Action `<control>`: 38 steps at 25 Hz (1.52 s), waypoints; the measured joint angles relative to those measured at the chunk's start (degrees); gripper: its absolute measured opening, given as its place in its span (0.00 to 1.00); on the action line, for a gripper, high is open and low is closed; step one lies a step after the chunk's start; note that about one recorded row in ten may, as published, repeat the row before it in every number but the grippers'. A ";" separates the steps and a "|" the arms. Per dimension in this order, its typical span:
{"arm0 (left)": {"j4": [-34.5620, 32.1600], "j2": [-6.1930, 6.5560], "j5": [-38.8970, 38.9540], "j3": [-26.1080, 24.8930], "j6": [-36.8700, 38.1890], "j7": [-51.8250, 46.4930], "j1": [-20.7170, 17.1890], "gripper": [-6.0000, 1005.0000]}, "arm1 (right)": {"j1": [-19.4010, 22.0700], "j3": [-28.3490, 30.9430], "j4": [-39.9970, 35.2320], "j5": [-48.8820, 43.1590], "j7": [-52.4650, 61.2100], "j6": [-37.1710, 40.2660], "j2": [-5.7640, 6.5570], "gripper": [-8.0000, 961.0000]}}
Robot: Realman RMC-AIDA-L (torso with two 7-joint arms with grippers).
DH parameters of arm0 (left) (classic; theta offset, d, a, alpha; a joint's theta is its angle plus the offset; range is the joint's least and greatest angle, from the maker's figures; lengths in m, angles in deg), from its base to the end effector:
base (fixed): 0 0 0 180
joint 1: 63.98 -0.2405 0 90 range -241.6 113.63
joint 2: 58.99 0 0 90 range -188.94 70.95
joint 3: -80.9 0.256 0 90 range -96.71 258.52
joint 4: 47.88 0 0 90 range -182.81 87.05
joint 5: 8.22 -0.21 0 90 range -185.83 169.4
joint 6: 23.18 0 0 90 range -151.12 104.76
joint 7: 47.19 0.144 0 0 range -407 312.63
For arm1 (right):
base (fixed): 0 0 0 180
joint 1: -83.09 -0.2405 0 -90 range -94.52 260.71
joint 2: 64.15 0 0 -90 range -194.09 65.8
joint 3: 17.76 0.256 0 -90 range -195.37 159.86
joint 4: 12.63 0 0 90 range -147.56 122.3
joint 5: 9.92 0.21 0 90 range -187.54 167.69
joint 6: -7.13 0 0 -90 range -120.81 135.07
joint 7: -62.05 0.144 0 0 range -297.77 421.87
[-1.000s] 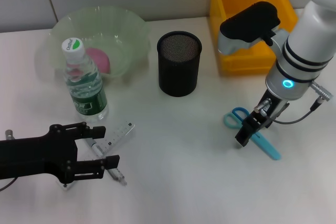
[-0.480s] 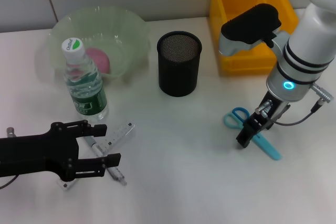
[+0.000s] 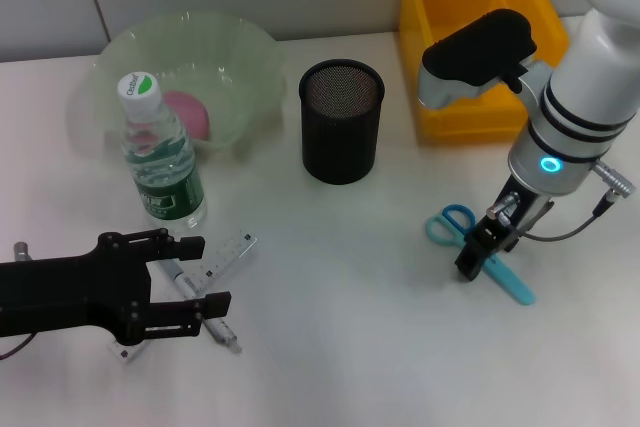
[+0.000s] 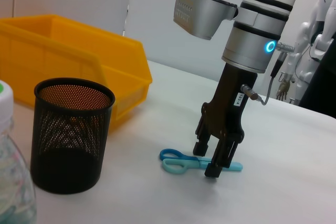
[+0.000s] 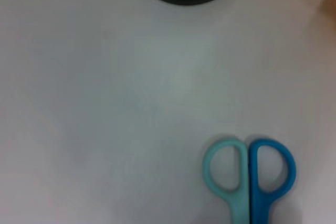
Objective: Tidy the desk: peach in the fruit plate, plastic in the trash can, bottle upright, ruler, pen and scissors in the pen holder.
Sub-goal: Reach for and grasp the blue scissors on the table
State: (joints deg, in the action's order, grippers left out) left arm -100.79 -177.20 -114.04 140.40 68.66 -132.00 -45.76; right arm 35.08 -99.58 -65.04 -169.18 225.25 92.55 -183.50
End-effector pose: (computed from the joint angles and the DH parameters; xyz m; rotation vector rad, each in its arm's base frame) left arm -0.2628 0.2876 0.0037 -2.8700 -0.5510 -0.5931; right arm 0.2037 0.3757 -0.0356 -2.3230 1.2345 -0.8294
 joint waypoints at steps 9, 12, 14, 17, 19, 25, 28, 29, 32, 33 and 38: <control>0.00 0.00 0.00 0.00 -0.06 -0.04 0.24 0.78 | -0.08 0.00 -0.03 0.00 -0.14 0.13 0.00 0.43; 0.00 0.00 0.00 0.00 -0.08 -0.08 0.37 0.78 | -0.10 0.00 -0.03 0.00 -0.16 0.30 0.00 0.34; 0.00 0.00 0.00 0.00 -0.08 -0.11 0.42 0.78 | -0.11 0.00 0.00 -0.02 -0.17 0.35 0.00 0.33; 0.00 0.00 0.00 0.00 -0.08 -0.14 0.50 0.78 | -0.12 0.00 0.02 -0.33 -0.17 0.36 0.02 0.32; 0.00 0.00 0.00 0.00 -0.08 -0.25 0.55 0.78 | -0.13 0.00 0.07 -0.56 -0.17 0.37 0.03 0.32; 0.00 0.00 0.00 0.00 -0.08 -0.34 0.68 0.78 | -0.15 0.00 0.14 -0.72 -0.21 0.45 0.08 0.33; 0.00 0.00 0.00 0.00 -0.09 -0.38 0.72 0.78 | -0.15 0.00 0.18 -0.73 -0.31 0.45 0.09 0.31; 0.00 0.00 0.00 0.00 -0.09 -0.39 0.74 0.78 | -0.15 0.00 0.20 -0.74 -0.34 0.45 0.09 0.31; 0.00 0.00 0.00 0.00 -0.09 -0.43 0.76 0.78 | -0.15 -0.14 0.21 -0.77 -0.40 0.37 0.09 0.30; 0.00 0.00 0.00 0.00 -0.09 -0.44 0.76 0.78 | -0.15 -0.30 0.21 -0.77 -0.40 0.29 0.09 0.29; 0.00 0.00 0.00 0.00 -0.09 -0.44 0.77 0.78 | -0.17 -1.35 0.43 -0.80 -0.40 0.09 0.11 0.27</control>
State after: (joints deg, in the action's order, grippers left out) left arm -100.79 -177.20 -114.04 140.40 68.57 -132.44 -45.00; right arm 34.91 -100.93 -64.61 -169.97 224.85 92.64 -183.39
